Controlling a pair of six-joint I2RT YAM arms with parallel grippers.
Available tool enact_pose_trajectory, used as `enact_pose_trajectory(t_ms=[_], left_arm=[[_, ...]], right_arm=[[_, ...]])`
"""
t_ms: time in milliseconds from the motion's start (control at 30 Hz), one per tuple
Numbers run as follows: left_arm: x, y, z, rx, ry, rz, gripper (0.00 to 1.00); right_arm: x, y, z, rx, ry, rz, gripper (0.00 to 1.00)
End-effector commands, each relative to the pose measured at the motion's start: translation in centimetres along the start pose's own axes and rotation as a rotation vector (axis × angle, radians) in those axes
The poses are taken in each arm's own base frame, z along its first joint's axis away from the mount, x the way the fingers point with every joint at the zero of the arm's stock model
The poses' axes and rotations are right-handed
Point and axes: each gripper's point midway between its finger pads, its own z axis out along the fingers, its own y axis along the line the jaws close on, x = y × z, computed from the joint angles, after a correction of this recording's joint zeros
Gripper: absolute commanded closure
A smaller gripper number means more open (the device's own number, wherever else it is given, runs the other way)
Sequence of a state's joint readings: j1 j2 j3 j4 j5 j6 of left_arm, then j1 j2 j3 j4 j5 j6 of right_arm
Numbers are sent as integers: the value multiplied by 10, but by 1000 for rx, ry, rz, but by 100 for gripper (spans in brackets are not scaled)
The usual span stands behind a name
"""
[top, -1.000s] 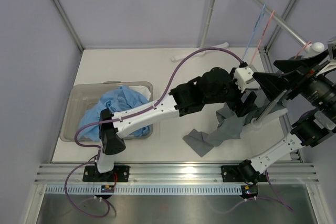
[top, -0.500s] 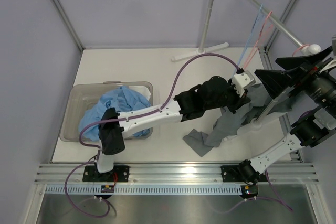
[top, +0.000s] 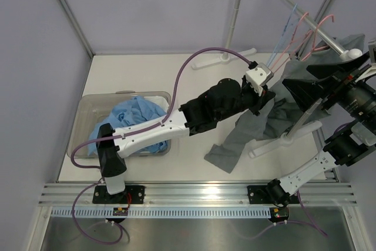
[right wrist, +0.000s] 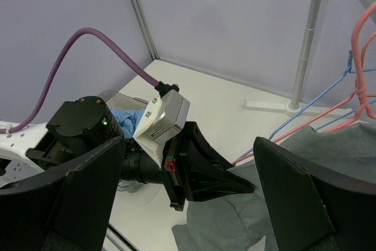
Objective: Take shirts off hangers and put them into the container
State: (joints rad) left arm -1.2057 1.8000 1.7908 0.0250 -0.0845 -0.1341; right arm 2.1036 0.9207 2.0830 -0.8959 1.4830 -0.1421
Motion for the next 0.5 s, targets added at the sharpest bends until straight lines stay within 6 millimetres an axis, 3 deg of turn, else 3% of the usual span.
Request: enact_pose_trajectory(t_ms=[0,67,100,133,200,233,267,300,333,367,433,467], left_arm=[[-60,8,-17,-73,-100,-38,100],[-60,11,-29,-92,-63,-64,100],[-44,10,-36,-90,-1,-65,100],[-53,3,-51,-59,-3,-75,100],[-41,-6,-70,-20,63,-103,100],[-28,-7,-79,-17,104,-103,100],[-40,-11,-97,-5,90,-115,100],[-33,-12,-106,-1,122,-117,100],[-23,-17,-115,22,153,-122,100],[-33,-20,-130,35,141,-134,100],[-19,-24,-147,43,202,-137,100],[-24,-26,-159,46,202,-153,100]], right_arm=[[3,-31,-4,213,23,-43,0],[4,-27,-4,213,26,-46,1],[4,-26,-4,212,28,-50,1],[7,-21,-4,211,30,-78,1],[7,-14,-3,185,35,-78,1],[15,-6,-2,172,37,-117,0],[17,-1,-1,152,36,-125,1],[12,11,1,99,19,-97,1],[20,21,2,71,7,-117,1],[17,30,4,31,-19,-75,1],[25,47,5,-14,-38,-87,0],[26,58,6,-63,-55,-106,1]])
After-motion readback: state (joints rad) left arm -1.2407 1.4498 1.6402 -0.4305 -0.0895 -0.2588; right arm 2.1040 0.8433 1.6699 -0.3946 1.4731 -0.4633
